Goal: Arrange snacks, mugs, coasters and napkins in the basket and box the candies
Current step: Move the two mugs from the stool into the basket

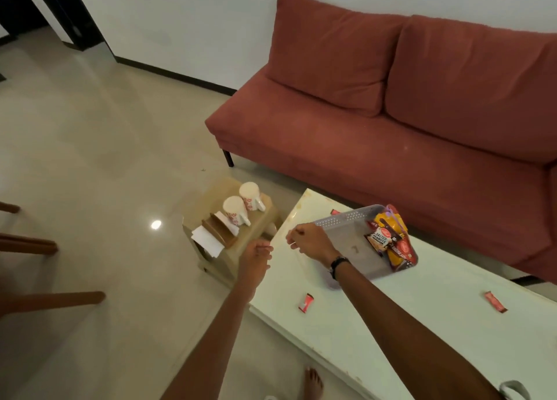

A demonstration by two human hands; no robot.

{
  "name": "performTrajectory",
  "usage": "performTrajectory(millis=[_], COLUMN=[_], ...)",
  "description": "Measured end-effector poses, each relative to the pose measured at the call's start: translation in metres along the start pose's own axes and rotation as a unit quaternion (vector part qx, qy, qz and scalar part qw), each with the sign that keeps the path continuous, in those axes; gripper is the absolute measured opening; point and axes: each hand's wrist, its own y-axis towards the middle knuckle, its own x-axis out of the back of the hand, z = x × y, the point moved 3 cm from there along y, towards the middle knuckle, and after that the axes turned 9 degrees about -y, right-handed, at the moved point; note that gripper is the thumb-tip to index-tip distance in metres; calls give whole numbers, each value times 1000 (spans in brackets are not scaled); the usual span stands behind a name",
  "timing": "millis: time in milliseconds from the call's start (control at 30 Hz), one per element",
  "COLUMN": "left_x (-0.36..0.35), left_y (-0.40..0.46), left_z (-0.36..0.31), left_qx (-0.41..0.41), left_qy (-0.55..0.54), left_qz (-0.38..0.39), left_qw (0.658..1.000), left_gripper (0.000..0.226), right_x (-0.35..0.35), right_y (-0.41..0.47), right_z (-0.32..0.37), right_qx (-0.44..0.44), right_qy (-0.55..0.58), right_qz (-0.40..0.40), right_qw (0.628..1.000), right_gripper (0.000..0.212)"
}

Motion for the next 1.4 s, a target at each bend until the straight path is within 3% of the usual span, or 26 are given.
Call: performTrajectory(millis=[167, 400, 600, 800, 1033, 1200, 1400], left_x=[22, 26, 16, 10, 14, 16, 18], left_y=[72, 198, 271, 299, 324, 335, 336], left_z=[20, 60, 111, 120, 123, 128, 124], left_qx=[48, 50, 88, 59, 104, 85, -1], left_qy=[-14, 30, 26, -8, -145, -116, -67], left_qz=[-22, -51, -83, -121, -190, -178, -149], left_qw=[999, 997, 992, 991, 965, 974, 987], left_gripper=[10, 36, 39, 36, 28, 5, 11], right_x=[-34, -90, -131, -148, -162, -169, -163], right_y=[73, 204, 287, 321, 351, 357, 338], right_z=[9, -6, -23, -37, -52, -57, -63], right_qx=[-34, -61, -83, -75, -39, -7, -13], right_qy=[-15, -46, -20, 1, -4, 16, 90], right_qz=[25, -38, -74, -79, -93, -76, -99], right_qw=[999, 996, 994, 994, 995, 997, 991], right_gripper=[30, 27, 24, 41, 21, 14, 8])
